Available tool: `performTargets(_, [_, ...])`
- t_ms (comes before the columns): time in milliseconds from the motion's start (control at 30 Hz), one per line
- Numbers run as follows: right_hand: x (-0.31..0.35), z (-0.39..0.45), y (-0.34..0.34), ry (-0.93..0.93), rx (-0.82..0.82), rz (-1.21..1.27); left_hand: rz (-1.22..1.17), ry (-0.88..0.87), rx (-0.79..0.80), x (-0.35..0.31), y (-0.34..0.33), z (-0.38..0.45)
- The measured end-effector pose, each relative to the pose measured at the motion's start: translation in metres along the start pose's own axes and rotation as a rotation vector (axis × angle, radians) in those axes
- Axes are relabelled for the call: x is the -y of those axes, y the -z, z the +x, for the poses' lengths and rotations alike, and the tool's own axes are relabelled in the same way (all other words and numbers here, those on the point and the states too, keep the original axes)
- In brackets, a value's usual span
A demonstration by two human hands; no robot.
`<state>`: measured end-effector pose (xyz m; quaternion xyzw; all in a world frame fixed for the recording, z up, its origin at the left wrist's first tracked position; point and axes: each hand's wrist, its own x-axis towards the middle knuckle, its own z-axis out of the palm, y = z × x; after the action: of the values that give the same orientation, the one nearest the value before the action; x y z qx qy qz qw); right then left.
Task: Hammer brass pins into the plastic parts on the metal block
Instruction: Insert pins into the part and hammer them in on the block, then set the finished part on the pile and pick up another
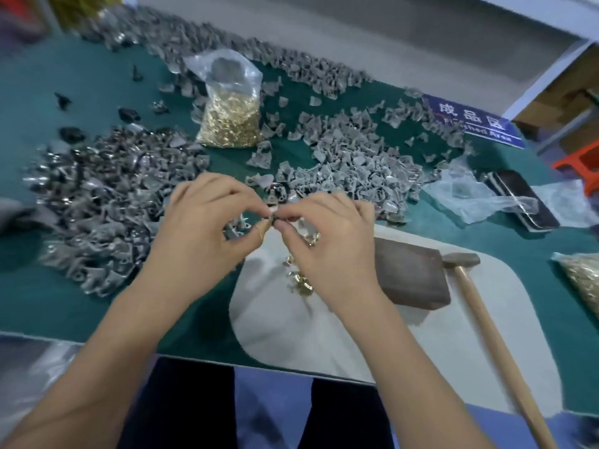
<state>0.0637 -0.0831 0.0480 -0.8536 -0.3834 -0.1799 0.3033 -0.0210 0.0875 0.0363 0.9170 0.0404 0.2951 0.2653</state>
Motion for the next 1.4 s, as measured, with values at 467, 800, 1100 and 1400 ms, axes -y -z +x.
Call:
performTargets(467, [0.032, 0.043, -0.071, -0.058, 0.222, 0.085, 0.236, 0.294, -0.117, 0.039, 0.021, -0.048])
performTargets(800, [-0.046, 0.004, 0.018, -0.312, 0.163, -0.16, 0.043, 0.185, 0.157, -0.007, -0.015, -0.017])
performTargets(1100, [-0.055, -0.004, 0.018, -0.422, 0.109, -0.083, 0.231, 0.124, 0.293, -0.013, -0.042, 0.025])
performTargets(1400, [-0.054, -0.004, 0.022, -0.405, 0.078, -0.018, 0.377, 0.118, 0.367, -0.014, -0.05, 0.037])
